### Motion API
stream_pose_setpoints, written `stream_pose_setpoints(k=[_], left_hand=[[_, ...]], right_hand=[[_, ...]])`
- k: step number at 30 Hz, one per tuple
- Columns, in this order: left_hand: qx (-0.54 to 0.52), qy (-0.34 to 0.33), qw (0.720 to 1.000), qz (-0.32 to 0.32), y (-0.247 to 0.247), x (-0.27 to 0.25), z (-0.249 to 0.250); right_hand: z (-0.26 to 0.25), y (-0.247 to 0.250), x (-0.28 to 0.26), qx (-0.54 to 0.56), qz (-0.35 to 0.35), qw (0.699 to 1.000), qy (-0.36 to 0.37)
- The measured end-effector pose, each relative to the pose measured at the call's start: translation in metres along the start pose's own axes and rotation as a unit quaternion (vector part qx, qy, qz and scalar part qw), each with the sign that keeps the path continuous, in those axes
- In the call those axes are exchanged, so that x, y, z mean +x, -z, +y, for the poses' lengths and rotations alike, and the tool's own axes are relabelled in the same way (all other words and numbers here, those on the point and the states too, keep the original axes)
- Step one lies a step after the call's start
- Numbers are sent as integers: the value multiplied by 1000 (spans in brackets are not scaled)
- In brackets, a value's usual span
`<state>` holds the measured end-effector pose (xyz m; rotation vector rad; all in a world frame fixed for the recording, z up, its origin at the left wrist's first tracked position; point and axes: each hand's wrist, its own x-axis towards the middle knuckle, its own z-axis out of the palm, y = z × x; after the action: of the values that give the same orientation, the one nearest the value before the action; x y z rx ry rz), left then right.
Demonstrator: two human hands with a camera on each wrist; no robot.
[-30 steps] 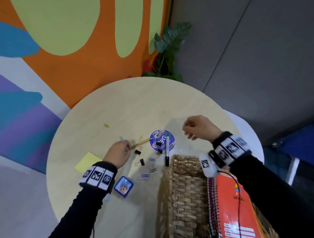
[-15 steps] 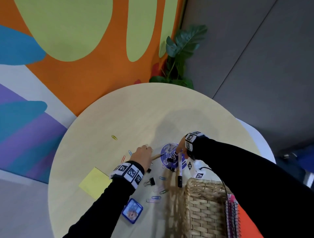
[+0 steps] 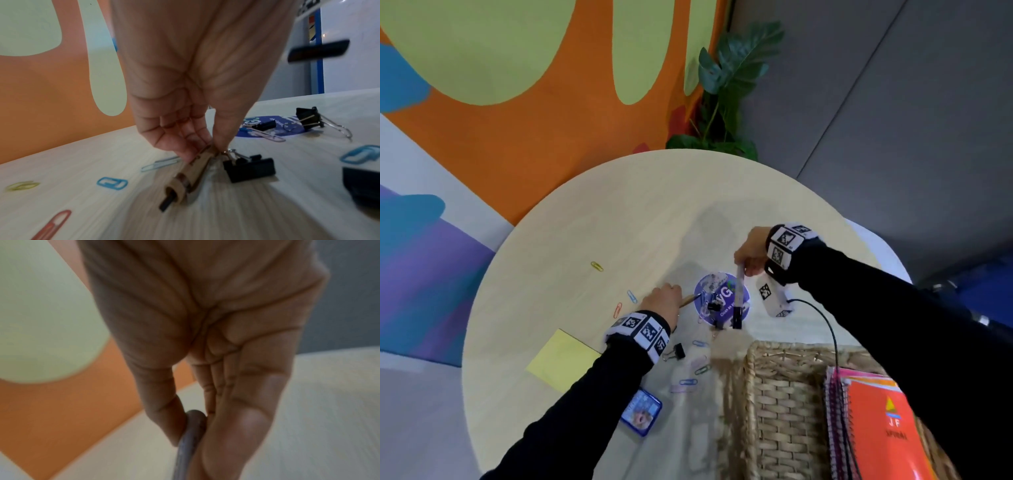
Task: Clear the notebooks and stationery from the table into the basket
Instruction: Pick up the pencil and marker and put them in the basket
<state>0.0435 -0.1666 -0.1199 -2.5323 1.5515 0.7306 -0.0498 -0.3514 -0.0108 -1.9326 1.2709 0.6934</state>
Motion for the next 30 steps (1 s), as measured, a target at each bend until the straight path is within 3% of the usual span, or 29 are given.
stream_pose_setpoints(k=[4,9,14,19,21,24,30], left_hand=[[8,1,1000,-8,9,2,5],[1,-35,996,78,37,-5,14],[-130,-67,981,126,85,-34,35],[-252,-104,952,137,112,-89,72],[-305,-124,937,114,113,-113,87],[-354,-150,923,21,97,-137,111],[-320,-155,924,-140,42,-149,152]], right_hand=[[7,34,-65,63,75,994,40],[63,24,-142,56,131,986,87],[122,-38,-156,40,48,997,40],[146,-98,-128,-110,-18,993,-32],[148,-113,-119,-163,-15,985,-56],[152,-129,-107,-196,-36,978,-60],[156,-145,-100,-227,-20,973,-30]])
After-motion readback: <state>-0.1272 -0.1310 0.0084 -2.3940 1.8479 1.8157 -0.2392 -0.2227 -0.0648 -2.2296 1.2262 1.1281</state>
